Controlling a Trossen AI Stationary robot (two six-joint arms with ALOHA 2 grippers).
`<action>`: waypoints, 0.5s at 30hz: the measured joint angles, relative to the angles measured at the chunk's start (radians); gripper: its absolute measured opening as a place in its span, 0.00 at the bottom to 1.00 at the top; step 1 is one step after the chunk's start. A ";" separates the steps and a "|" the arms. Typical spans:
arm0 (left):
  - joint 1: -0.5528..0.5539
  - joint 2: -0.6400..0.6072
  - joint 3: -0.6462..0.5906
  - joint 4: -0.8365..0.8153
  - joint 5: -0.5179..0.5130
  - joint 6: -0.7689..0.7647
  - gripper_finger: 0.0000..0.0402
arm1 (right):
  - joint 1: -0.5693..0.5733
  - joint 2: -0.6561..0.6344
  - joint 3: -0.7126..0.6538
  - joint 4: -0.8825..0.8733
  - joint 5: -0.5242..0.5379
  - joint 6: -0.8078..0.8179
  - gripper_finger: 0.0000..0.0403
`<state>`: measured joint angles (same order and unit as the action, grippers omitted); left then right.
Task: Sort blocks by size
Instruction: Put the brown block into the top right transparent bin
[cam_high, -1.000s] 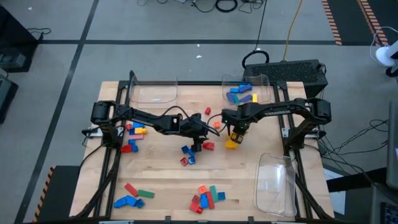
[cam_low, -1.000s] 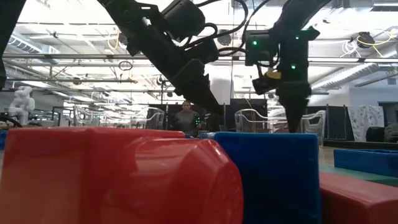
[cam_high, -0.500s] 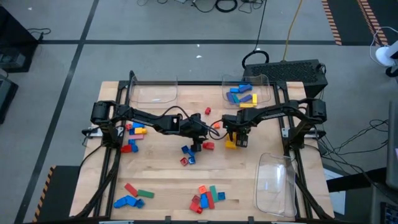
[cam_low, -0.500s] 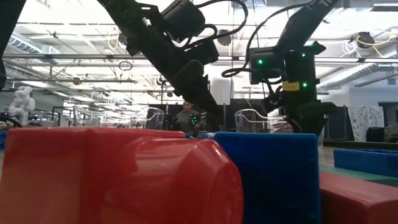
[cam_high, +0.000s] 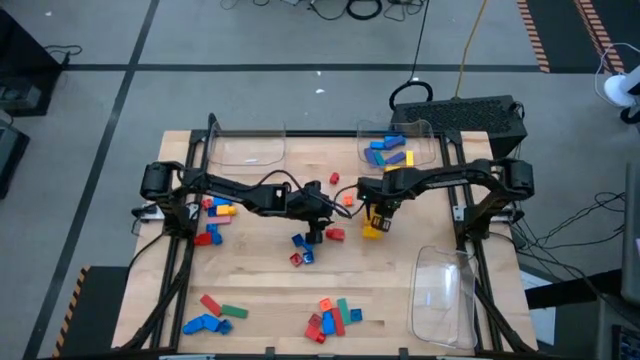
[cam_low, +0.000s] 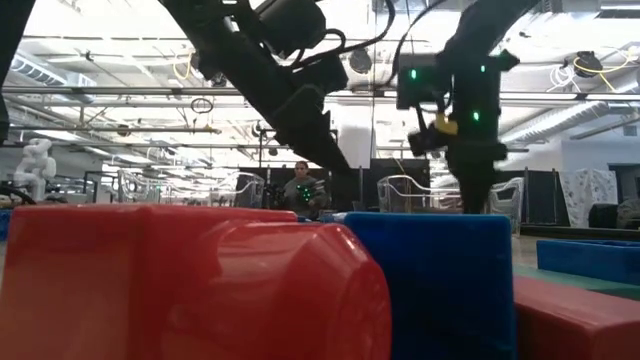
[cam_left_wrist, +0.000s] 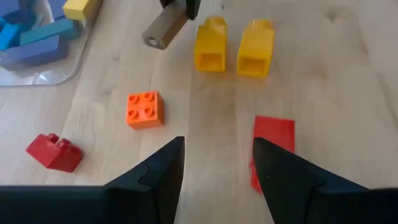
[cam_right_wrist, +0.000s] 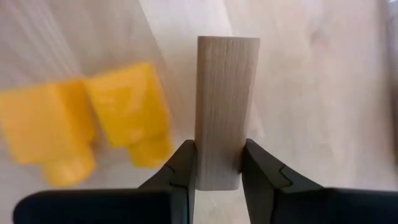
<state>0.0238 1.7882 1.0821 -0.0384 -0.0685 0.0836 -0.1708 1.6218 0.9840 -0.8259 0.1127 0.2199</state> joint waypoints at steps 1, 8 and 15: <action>-0.001 0.000 0.000 0.000 0.000 -0.008 0.48 | 0.000 -0.017 0.010 -0.001 0.001 0.006 0.18; -0.017 0.000 0.000 0.004 0.000 -0.017 0.48 | -0.037 -0.146 0.100 -0.056 0.155 0.031 0.18; -0.023 0.000 0.000 0.006 0.001 -0.018 0.48 | -0.222 -0.155 0.127 -0.063 0.200 0.052 0.18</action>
<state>0.0007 1.7885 1.0824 -0.0320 -0.0678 0.0654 -0.3928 1.4670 1.1114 -0.8886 0.3131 0.2721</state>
